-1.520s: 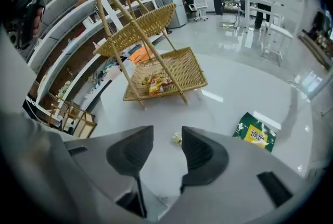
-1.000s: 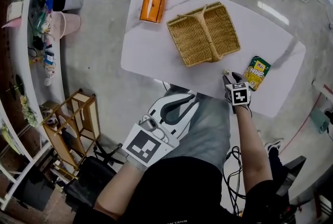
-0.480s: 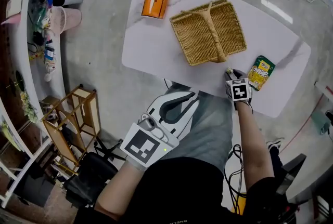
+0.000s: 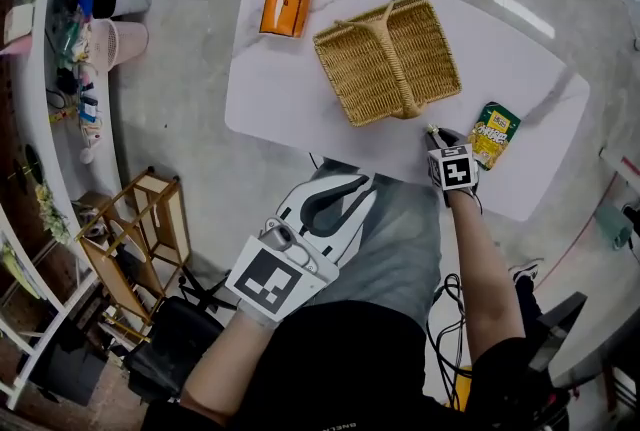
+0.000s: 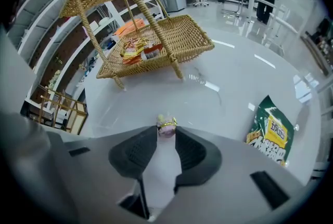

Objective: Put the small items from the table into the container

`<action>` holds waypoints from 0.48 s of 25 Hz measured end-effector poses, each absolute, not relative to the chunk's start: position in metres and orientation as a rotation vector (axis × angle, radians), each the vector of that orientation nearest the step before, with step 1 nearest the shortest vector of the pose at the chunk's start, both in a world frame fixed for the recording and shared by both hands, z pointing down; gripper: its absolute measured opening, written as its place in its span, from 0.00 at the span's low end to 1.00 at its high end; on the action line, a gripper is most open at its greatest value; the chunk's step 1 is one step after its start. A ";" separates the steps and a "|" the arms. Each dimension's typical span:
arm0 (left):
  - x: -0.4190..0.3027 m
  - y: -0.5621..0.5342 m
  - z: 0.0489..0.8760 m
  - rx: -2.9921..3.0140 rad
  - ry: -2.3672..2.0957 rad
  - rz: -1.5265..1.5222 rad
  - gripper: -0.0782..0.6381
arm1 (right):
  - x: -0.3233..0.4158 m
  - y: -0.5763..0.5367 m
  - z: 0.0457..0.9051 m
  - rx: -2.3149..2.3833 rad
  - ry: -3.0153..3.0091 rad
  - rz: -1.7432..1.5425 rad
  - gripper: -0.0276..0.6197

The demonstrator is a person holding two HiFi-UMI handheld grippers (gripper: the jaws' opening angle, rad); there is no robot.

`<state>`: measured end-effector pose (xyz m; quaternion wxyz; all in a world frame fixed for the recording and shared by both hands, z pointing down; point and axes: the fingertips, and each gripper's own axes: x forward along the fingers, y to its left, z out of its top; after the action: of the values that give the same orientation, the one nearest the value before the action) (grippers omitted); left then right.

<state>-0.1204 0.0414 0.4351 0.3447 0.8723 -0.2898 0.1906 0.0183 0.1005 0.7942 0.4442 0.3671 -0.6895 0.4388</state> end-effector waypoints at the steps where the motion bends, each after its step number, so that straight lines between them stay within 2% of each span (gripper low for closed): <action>1: -0.121 0.041 0.435 2.262 -0.755 0.496 0.17 | 0.018 0.099 0.793 0.913 -1.712 1.091 0.22; 12: -0.116 0.042 0.435 2.269 -0.750 0.504 0.17 | 0.017 0.071 0.769 1.011 -1.798 1.085 0.22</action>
<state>-0.1162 0.0417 0.4347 0.3426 0.8728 -0.2886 0.1938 0.0165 0.0712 0.7689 0.3944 0.3985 -0.7090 0.4277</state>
